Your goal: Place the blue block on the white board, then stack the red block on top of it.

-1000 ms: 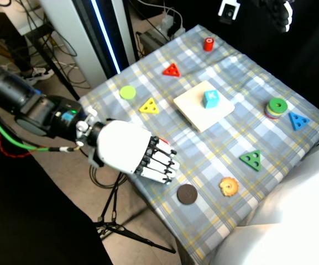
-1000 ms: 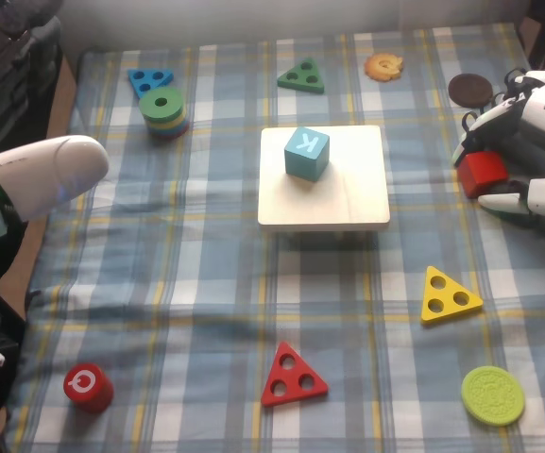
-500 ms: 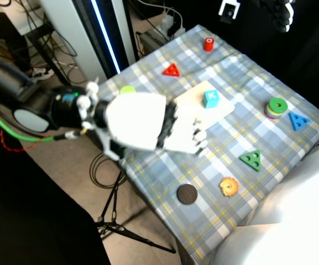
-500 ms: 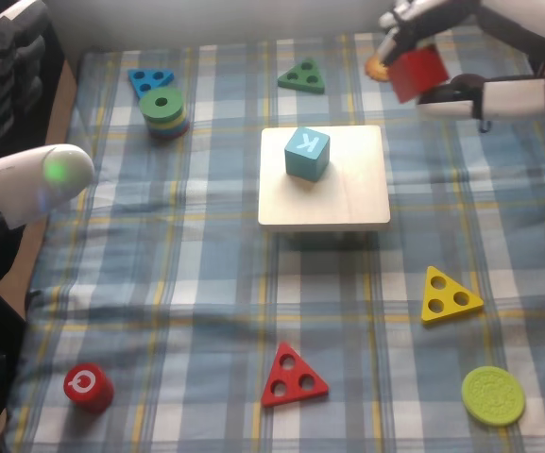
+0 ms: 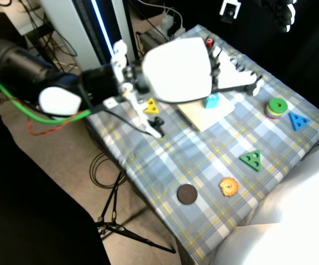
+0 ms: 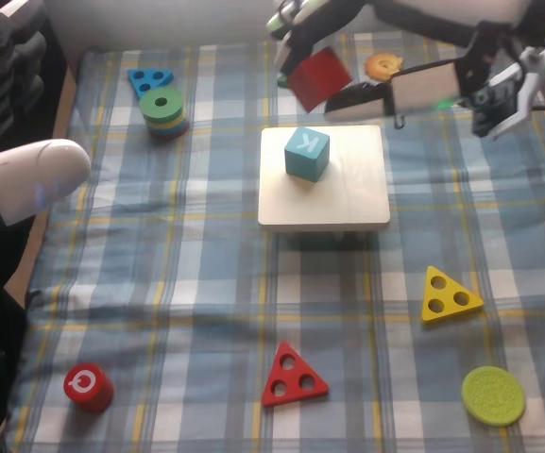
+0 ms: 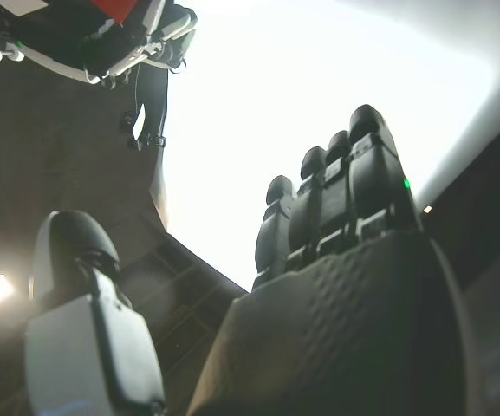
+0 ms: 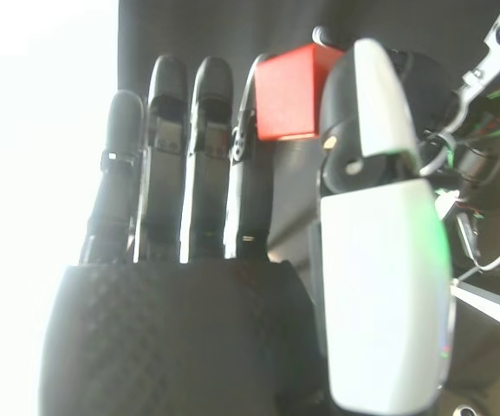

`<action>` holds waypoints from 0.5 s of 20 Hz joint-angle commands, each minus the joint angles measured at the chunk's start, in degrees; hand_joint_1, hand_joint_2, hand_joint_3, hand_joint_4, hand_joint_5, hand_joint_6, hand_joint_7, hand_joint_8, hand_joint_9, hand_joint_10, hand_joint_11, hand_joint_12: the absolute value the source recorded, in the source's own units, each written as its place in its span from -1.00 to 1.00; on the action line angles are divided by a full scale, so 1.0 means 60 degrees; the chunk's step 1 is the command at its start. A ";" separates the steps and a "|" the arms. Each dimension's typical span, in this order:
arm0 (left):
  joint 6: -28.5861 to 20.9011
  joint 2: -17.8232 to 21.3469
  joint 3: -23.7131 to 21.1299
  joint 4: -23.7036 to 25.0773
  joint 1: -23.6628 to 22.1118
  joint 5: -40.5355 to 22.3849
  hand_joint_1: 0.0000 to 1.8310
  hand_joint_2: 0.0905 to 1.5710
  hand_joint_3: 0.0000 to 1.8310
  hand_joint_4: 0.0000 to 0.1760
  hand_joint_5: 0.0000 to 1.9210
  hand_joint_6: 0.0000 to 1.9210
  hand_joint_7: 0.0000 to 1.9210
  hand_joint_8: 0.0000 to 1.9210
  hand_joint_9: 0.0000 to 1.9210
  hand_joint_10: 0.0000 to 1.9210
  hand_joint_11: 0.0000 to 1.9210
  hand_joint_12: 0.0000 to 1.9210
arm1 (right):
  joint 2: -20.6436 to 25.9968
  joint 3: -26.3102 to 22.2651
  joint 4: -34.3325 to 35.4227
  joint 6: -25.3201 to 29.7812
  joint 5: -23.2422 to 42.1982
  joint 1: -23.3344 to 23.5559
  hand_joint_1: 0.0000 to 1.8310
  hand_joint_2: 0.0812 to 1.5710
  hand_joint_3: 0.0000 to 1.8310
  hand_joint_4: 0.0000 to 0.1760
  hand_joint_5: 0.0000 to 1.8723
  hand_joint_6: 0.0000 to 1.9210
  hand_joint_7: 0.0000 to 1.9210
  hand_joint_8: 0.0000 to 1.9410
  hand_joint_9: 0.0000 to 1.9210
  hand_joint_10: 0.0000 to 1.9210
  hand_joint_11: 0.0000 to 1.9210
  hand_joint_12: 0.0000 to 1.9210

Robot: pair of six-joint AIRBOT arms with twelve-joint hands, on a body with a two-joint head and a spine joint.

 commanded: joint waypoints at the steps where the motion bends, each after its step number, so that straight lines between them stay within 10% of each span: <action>1: -0.0159 0.0051 0.0073 0.0056 -0.0068 -0.1206 -0.22 -0.01 -1.00 0.48 -0.86 -1.00 -0.91 -1.00 -0.97 -1.00 -0.91 -0.93 | -0.0056 0.0073 0.0360 0.0183 0.0844 0.0186 0.24 0.30 -1.00 -1.00 0.20 -0.23 -0.14 -1.00 -0.30 -1.00 -0.99 0.27; 4: -0.0185 0.0044 0.0098 0.0075 -0.0069 -0.1202 -0.22 -0.01 -1.00 0.10 -0.84 -0.99 -0.88 -0.99 -0.93 -0.99 -0.89 -0.91 | -0.0281 0.0259 -0.0119 0.0583 0.0634 0.0186 0.24 0.32 -1.00 -1.00 0.17 -0.19 -0.17 -1.00 -0.33 -1.00 -0.98 0.17; 10: -0.0232 0.0048 0.0113 0.0118 -0.0072 -0.1202 -0.23 -0.01 -1.00 0.28 -0.83 -0.99 -0.87 -0.99 -0.93 -0.99 -0.91 -0.91 | -0.0572 0.0519 -0.0513 0.0842 0.0178 0.0185 0.27 0.32 -1.00 -1.00 0.15 -0.16 -0.18 -1.00 -0.36 -1.00 -1.00 0.10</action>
